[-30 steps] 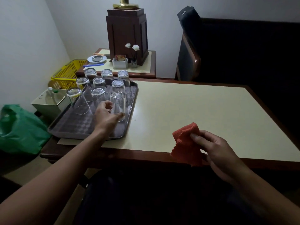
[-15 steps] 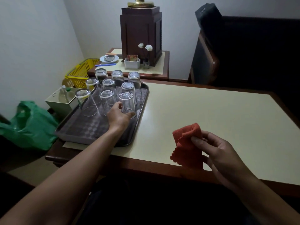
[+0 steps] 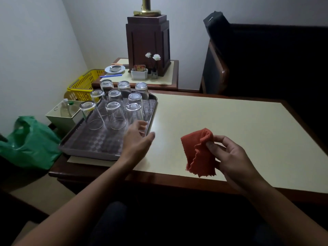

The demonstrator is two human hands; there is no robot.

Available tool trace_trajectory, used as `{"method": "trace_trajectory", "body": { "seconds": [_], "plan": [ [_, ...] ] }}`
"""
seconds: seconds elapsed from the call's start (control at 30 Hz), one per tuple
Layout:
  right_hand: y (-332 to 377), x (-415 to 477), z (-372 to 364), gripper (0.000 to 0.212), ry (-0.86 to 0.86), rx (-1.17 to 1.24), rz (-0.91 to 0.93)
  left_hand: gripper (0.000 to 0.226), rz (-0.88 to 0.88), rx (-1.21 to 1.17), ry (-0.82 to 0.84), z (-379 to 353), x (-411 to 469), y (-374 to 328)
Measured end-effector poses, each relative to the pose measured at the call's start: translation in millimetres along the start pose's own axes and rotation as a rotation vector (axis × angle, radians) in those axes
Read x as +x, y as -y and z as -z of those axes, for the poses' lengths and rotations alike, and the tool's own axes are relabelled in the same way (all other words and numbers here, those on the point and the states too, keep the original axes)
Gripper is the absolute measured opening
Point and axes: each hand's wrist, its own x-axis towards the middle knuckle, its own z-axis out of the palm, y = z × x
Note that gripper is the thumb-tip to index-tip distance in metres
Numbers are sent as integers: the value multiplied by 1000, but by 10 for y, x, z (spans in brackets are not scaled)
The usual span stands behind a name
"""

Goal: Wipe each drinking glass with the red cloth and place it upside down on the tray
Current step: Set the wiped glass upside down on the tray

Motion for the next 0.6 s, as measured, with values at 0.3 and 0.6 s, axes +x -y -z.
{"method": "trace_trajectory", "body": {
  "seconds": [0.3, 0.6],
  "plan": [
    [176, -187, -61, 27, 95, 22, -59, 30, -49, -353, 560, -17, -548, -724],
    [227, -342, -11, 31, 152, -483, 21, 12, -130, -308, 503, 105, -725, -958]
  ]
}}
